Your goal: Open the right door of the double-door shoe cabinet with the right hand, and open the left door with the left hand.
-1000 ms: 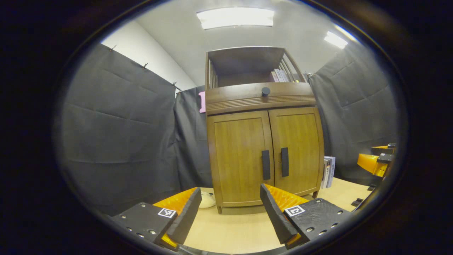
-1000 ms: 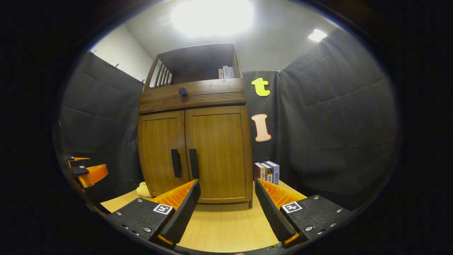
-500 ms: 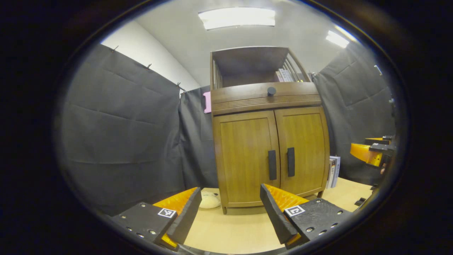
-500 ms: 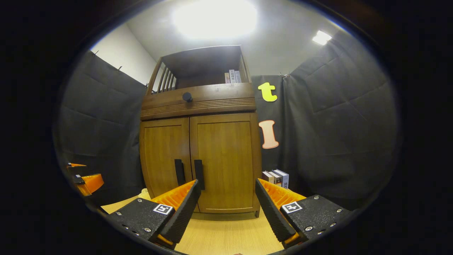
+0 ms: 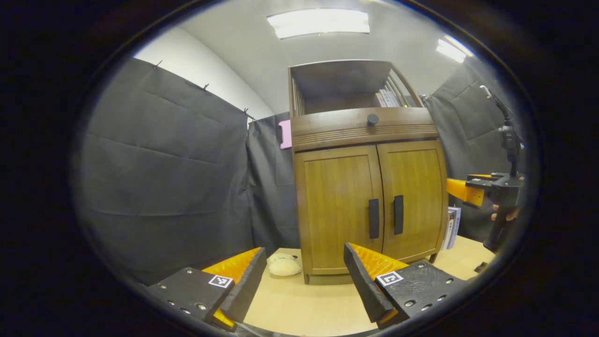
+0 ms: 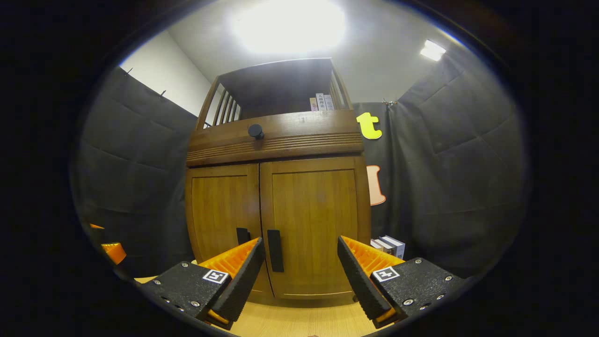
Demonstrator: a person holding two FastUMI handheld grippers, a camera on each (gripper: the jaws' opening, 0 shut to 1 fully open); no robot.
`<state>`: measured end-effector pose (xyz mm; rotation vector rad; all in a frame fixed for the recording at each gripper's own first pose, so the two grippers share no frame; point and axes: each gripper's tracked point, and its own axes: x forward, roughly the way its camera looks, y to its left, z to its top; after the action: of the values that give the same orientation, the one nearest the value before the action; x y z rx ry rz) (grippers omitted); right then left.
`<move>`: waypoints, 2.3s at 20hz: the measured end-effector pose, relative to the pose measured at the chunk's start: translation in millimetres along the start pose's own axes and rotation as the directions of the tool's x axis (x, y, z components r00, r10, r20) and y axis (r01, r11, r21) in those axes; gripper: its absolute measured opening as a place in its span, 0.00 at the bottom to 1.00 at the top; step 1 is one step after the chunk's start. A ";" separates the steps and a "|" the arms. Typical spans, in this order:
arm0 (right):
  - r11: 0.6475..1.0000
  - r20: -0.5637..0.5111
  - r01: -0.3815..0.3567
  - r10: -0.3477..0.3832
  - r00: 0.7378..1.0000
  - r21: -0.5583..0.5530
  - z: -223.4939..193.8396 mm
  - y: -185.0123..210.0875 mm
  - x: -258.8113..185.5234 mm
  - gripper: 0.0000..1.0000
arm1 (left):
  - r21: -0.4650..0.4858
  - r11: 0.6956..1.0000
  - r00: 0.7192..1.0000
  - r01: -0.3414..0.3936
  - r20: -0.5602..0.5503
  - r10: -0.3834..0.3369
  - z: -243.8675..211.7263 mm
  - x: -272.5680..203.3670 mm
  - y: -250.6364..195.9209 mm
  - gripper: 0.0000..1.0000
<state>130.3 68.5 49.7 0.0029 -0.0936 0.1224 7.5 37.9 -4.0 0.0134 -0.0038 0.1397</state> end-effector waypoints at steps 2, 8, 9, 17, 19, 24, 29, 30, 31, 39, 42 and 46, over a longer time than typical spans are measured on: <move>1.000 0.000 -0.009 0.009 1.000 0.007 -1.8 3.9 14.7 0.95 | 0.004 1.000 1.000 -0.018 0.003 0.018 -1.2 1.4 2.8 0.95; 0.999 -0.022 -0.030 0.031 0.999 0.032 -15.6 12.8 55.6 0.95 | 0.012 0.996 0.996 -0.090 -0.005 0.090 -2.6 6.0 24.9 0.95; 0.999 -0.028 -0.034 0.035 0.999 0.030 -22.5 13.5 61.1 0.95 | 0.014 0.995 0.995 -0.101 -0.007 0.101 -2.4 8.1 29.0 0.95; 0.998 -0.069 -0.052 0.054 0.996 0.035 -44.1 37.0 116.6 0.94 | 0.029 0.983 0.983 -0.184 -0.024 0.185 -3.8 6.7 38.9 0.95; 0.998 -0.077 -0.052 0.055 0.995 0.035 -50.4 41.4 128.0 0.94 | 0.036 0.978 0.979 -0.203 -0.023 0.204 -2.1 6.5 42.6 0.95; 0.998 -0.130 -0.054 0.056 0.990 0.015 -80.1 50.2 147.4 0.96 | 0.040 0.969 0.968 -0.245 -0.040 0.247 -5.2 4.2 49.2 0.95; 0.998 -0.190 -0.070 0.068 0.979 -0.002 -113.3 52.3 162.7 0.93 | 0.046 0.963 0.961 -0.267 -0.069 0.270 -7.9 0.5 52.3 1.00; 0.997 -0.190 -0.074 0.073 0.979 -0.002 -116.3 52.8 165.8 0.90 | 0.049 0.962 0.960 -0.268 -0.073 0.271 -8.5 0.3 53.0 1.00; 0.997 -0.189 -0.076 0.074 0.979 -0.001 -116.6 53.8 168.5 0.88 | 0.052 0.961 0.959 -0.270 -0.077 0.274 -9.5 -0.7 53.6 1.00; 0.997 -0.221 -0.075 0.078 0.972 0.022 -128.8 58.9 184.0 0.53 | 0.068 0.959 0.955 -0.276 -0.090 0.281 -10.0 -4.2 56.6 1.00; 0.997 -0.232 -0.074 0.078 0.970 0.025 -130.8 61.2 189.7 0.38 | 0.072 0.959 0.957 -0.273 -0.081 0.278 -9.7 -4.2 55.9 1.00; 0.997 -0.259 -0.076 0.080 0.963 0.023 -132.3 60.2 190.7 0.33 | 0.072 0.962 0.960 -0.264 -0.080 0.269 -8.7 -4.9 54.3 1.00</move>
<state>323.7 152.6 -64.5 -0.0038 0.1693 0.2010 -4.9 91.1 -12.0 0.0677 0.0883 0.4107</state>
